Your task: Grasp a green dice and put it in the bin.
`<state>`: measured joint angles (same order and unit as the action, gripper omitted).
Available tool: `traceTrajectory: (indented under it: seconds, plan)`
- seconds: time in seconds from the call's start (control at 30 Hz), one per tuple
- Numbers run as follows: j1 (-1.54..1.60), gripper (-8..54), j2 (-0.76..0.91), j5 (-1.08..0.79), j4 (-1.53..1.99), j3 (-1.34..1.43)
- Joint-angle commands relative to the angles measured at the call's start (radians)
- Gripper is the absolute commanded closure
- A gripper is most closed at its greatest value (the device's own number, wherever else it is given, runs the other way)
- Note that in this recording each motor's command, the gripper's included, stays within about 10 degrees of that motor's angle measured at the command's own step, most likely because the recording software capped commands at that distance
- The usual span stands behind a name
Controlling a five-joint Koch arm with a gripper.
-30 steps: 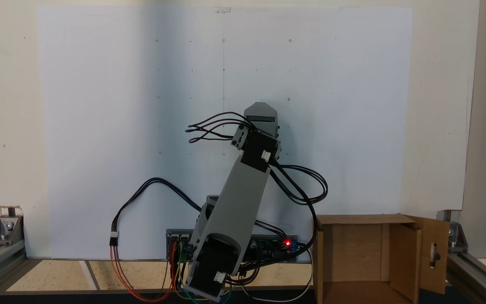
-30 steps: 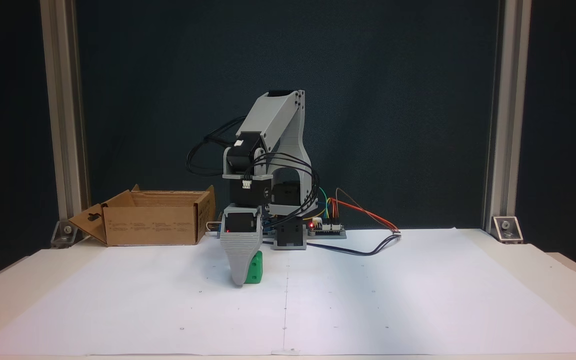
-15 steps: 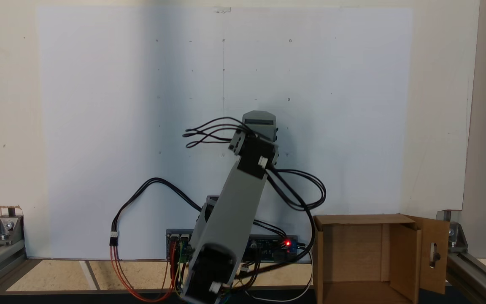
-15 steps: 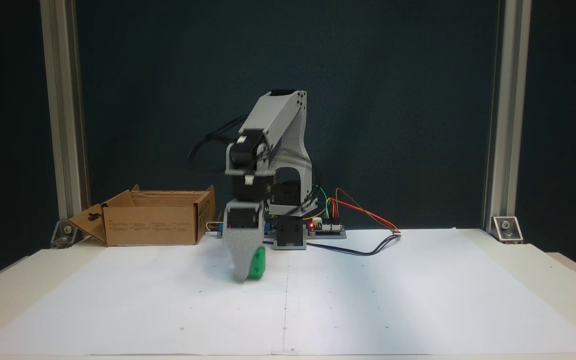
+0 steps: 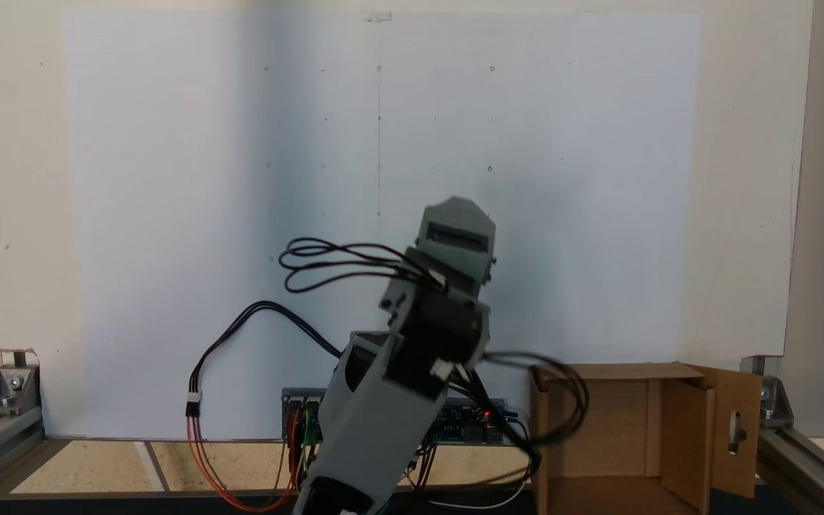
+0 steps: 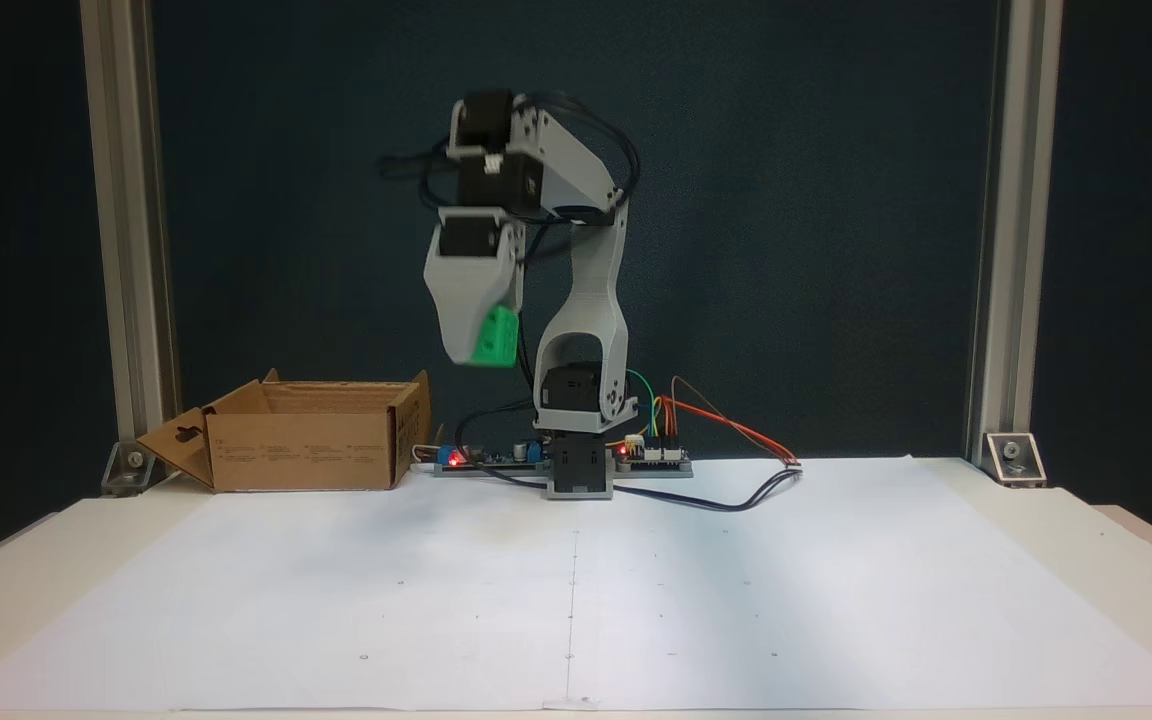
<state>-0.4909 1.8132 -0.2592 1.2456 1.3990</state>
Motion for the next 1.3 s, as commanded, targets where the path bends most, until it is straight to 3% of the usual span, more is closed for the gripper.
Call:
traceTrajectory:
  seconds: [0.0,0.27,0.53,0.83,1.1,1.13,1.2,1.27]
  plan:
    - [-0.103,34.0,0.026,0.048,0.040,-0.092]
    - [-0.641,34.0,-0.028,0.034,-0.083,-0.187]
    - [-1.072,34.0,-0.221,-0.094,-0.322,-0.187]
    - [-1.324,34.0,-0.460,-0.328,-0.422,-0.186]
    - [-1.358,34.0,-0.543,-0.374,-0.428,-0.186]
    - [-1.358,29.6,-0.558,-0.373,-0.426,-0.186]
    - [-1.359,13.4,-0.578,-0.367,-0.430,-0.184]
    - [-1.359,7.2,-0.580,-0.330,-0.431,-0.184]
